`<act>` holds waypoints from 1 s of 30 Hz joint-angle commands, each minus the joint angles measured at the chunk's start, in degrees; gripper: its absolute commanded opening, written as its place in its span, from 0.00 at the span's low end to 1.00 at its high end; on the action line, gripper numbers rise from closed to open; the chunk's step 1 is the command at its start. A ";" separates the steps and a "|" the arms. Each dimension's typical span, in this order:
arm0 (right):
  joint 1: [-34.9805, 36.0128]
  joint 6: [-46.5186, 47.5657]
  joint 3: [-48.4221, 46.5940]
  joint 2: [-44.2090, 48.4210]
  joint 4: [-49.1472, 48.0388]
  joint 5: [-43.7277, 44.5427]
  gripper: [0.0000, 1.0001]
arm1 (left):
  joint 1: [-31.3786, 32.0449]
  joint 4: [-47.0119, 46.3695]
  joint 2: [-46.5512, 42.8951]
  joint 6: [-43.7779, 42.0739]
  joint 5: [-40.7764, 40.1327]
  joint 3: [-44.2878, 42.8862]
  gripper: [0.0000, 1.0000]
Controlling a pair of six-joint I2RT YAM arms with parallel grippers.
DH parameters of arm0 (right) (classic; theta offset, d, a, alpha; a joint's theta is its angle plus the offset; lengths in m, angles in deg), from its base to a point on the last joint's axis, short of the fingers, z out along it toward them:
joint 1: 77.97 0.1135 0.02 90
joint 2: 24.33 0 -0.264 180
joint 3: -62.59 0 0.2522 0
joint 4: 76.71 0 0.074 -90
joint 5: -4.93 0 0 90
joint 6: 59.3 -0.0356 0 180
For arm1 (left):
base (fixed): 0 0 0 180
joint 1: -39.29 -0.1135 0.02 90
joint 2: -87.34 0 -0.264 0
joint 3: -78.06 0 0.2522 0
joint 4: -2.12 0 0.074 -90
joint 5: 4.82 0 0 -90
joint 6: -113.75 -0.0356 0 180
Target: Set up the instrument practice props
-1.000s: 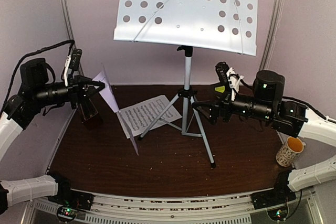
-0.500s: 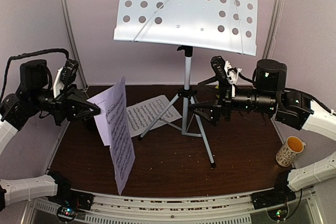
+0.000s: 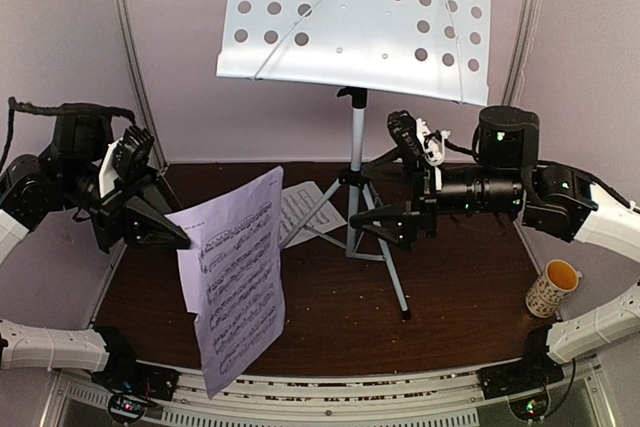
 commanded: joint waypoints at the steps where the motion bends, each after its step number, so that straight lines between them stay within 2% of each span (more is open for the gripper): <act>1: 0.47 -0.66 2.58 -0.60 -4.10 0.45 1.00 | 2.33 0.27 0.69 -3.77 0.25 -2.00 0.00; 14: 0.49 -9.38 4.73 -6.85 -17.66 -7.54 1.00 | 7.85 -0.10 1.79 -7.01 0.35 -5.38 0.00; 24: 1.14 -17.89 6.81 -9.39 -29.16 -14.69 0.99 | 8.06 -11.30 0.41 -1.22 3.15 -2.12 0.00; 30: 1.78 -19.41 6.62 -12.73 -32.85 -14.57 0.98 | 8.35 -12.57 0.02 -0.51 3.86 -2.24 0.00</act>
